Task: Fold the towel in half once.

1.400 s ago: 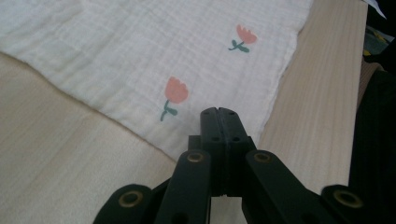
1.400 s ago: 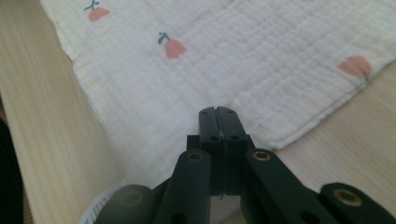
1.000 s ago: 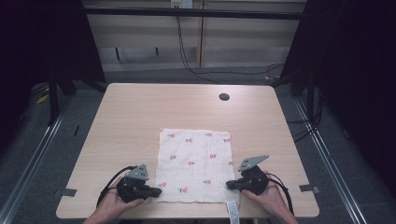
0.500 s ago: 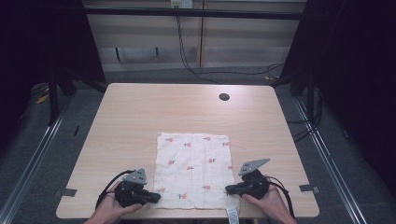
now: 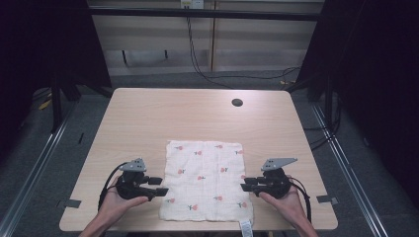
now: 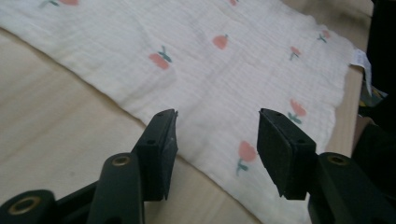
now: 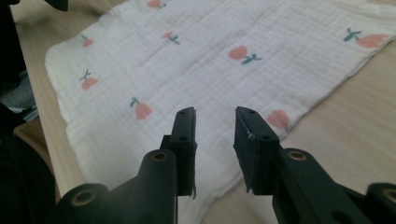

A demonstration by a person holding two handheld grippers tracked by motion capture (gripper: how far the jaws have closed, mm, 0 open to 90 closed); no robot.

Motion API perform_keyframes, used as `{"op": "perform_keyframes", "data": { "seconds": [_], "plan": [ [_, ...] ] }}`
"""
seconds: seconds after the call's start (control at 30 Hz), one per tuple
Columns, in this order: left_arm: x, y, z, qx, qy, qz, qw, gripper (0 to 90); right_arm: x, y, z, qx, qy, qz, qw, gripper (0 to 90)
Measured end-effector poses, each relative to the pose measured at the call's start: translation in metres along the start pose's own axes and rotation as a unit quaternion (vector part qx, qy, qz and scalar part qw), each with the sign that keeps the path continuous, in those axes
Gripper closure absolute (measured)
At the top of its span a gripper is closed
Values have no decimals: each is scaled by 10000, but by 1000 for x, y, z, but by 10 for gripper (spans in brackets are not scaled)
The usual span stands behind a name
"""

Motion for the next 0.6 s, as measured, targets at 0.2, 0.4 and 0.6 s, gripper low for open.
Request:
{"op": "perform_keyframes", "data": {
  "seconds": [0.2,0.4,0.6],
  "plan": [
    [-4,7,16,-248,148,-62,9996,447,-9,-2,-12,94,-46,-25,9999,610],
    [-21,10,28,-356,88,-186,9992,476,-30,-2,-25,182,-12,-151,9997,564],
    [-34,7,40,-455,150,-336,9983,486,-48,-9,-39,294,-15,-103,9995,564]
  ]
}}
Point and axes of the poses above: each handheld gripper's, and its own axes: y roughly backward along the jaws, x roughly out of its underside, z roughly to its left, the point moved 3 cm from there along -y, roughly forward along the jaws, and after that the axes turned 2 degrees about -x, right-handed, at the moved point
